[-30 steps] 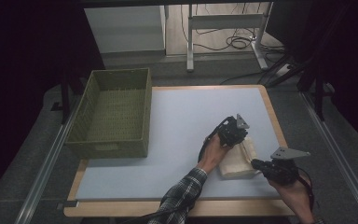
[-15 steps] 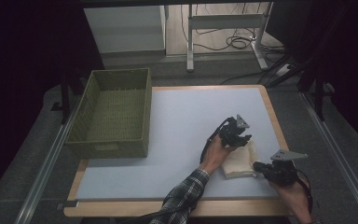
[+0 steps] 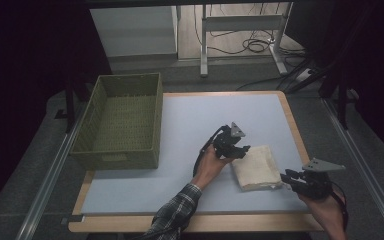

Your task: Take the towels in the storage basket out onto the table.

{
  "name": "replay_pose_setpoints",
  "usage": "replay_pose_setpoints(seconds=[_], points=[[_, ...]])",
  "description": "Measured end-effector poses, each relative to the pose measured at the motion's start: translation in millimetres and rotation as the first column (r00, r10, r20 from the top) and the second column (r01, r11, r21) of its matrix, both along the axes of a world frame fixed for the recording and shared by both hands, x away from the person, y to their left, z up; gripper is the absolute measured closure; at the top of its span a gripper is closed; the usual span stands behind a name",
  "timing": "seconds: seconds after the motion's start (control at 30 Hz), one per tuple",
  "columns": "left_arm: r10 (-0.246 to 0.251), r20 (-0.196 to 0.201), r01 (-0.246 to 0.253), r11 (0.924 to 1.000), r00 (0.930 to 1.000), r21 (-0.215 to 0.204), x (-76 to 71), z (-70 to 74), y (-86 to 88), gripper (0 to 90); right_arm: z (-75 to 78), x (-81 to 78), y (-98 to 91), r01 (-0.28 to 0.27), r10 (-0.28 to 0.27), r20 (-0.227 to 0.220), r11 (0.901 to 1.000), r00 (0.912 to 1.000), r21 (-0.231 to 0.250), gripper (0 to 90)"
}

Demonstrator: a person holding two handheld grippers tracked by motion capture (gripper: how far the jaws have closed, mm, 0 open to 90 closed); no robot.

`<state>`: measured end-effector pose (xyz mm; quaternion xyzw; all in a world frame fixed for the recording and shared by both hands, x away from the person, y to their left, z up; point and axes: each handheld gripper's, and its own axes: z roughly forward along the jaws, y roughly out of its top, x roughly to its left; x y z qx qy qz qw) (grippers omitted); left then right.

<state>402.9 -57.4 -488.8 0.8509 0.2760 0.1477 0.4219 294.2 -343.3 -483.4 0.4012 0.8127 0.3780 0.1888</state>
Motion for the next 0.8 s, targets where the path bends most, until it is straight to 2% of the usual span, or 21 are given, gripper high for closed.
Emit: replay_pose_setpoints(seconds=[0.13, 0.23, 0.3, 0.4, 0.53, 0.57, 0.7, 0.8], points=[[0.012, -0.049, -0.012, 0.9999, 0.9988, 0.0, -0.3, -9.1, 12.7, 44.5, 1.5, 11.0, 9.5, -0.001, 0.0, -0.018, 0.9999, 0.9998, -0.016, 59.8], [0.032, -0.078, -0.031, 0.9994, 0.9965, 0.012, 1.0, -21.4, 17.3, 44.7, -7.3, 19.3, 15.6, 0.01, -0.012, -0.051, 0.9991, 0.9986, -0.042, 57.4], [0.044, -0.101, -0.044, 0.999, 0.9939, 0.003, 2.8, -28.5, 19.9, 44.7, -14.0, 22.1, 16.9, 0.018, -0.022, -0.07, 0.9982, 0.9973, -0.057, 56.6], [0.048, -0.122, -0.049, 0.9988, 0.9914, -0.002, 5.8, -35.3, 21.5, 44.6, -21.5, 22.8, 15.1, 0.025, -0.031, -0.106, 0.9981, 0.9938, -0.056, 50.8], [0.043, -0.129, -0.041, 0.9989, 0.9907, 0.021, 7.4, -40.4, 19.1, 44.7, -26.4, 19.2, 13.1, 0.028, -0.034, -0.15, 0.9988, 0.9882, -0.04, 45.2], [0.045, -0.132, -0.042, 0.9988, 0.9902, 0.026, 7.4, -41.3, 18.6, 44.6, -27.2, 18.3, 13.4, 0.029, -0.035, -0.149, 0.9987, 0.9882, -0.043, 44.6], [0.048, -0.169, -0.045, 0.9988, 0.9845, 0.018, 10.3, -42.9, 21.7, 44.2, -30.0, 16.3, 17.1, 0.029, -0.034, -0.165, 0.999, 0.9858, -0.033, 44.9], [0.034, -0.169, -0.031, 0.9993, 0.985, 0.023, 11.0, -42.9, 22.7, 44.1, -29.7, 15.3, 19.9, 0.031, -0.035, -0.18, 0.9993, 0.983, -0.023, 53.6]])
